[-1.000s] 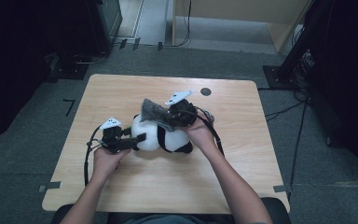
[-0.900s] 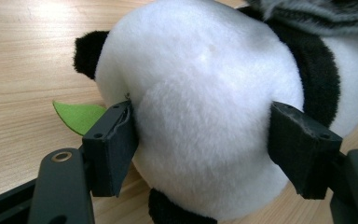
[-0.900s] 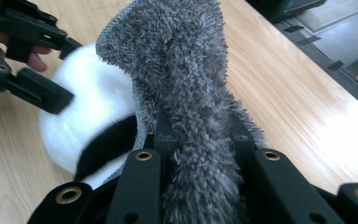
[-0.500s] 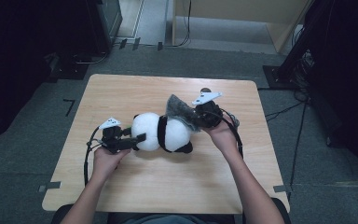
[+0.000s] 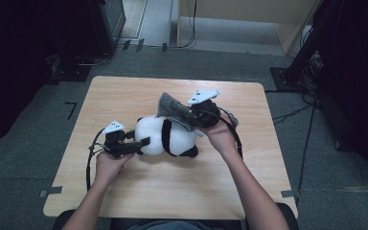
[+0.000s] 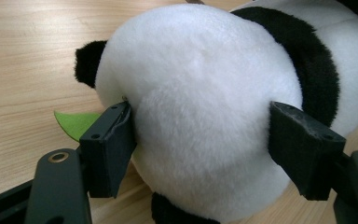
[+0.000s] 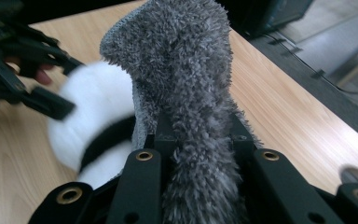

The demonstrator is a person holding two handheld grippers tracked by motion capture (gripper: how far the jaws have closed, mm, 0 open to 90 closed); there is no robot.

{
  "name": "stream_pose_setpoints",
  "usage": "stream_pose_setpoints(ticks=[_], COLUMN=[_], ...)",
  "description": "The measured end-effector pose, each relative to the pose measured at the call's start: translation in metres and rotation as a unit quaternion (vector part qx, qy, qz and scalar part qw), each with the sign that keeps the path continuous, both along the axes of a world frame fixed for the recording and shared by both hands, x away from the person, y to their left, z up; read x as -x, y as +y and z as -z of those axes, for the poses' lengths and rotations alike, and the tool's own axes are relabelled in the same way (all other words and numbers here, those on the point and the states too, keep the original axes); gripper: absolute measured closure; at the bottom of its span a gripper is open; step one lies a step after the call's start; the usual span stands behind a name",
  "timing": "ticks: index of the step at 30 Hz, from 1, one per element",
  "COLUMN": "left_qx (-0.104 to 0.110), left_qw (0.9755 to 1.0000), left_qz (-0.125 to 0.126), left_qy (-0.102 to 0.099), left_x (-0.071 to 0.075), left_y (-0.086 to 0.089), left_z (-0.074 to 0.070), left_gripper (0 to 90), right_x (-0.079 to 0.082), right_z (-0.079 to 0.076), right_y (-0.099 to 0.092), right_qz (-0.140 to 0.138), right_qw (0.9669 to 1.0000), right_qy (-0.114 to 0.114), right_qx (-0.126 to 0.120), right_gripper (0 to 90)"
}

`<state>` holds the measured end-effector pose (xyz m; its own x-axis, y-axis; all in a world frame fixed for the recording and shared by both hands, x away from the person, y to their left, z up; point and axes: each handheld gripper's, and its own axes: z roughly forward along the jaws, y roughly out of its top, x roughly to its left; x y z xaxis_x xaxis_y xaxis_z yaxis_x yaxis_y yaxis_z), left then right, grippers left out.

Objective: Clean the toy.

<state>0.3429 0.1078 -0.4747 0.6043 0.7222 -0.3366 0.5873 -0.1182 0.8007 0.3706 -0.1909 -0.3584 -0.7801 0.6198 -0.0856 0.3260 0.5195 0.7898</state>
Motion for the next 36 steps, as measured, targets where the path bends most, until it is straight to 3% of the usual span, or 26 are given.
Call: stream_pose_setpoints(ticks=[10, 11, 17, 24, 36], left_qx=[-0.006, -0.007, -0.008, -0.020, -0.011], left_qw=[0.9999, 0.9999, 0.9999, 0.9998, 0.9999], left_qz=[0.000, 0.000, 0.000, -0.001, 0.000], left_qy=[-0.011, -0.012, -0.012, -0.008, -0.005], left_x=[0.001, 0.001, 0.002, 0.000, 0.000], left_y=[-0.001, -0.001, -0.001, -0.001, -0.001], left_z=[-0.001, -0.001, -0.001, -0.002, 0.000], left_gripper=[25.9, 25.9, 26.0, 26.9, 26.9], right_x=[-0.018, -0.021, -0.026, -0.026, -0.016], right_z=[0.010, 0.014, 0.028, 0.036, 0.030], right_y=[0.067, 0.080, 0.094, 0.083, 0.030], right_qz=[-0.046, -0.054, -0.058, -0.050, -0.011], right_qw=[0.9986, 0.9981, 0.9968, 0.9967, 0.9988], right_qy=[0.023, 0.027, 0.047, 0.050, 0.035], right_qx=[0.006, 0.012, 0.029, 0.040, 0.031], right_gripper=[73.2, 73.2, 73.1, 72.9, 72.7])
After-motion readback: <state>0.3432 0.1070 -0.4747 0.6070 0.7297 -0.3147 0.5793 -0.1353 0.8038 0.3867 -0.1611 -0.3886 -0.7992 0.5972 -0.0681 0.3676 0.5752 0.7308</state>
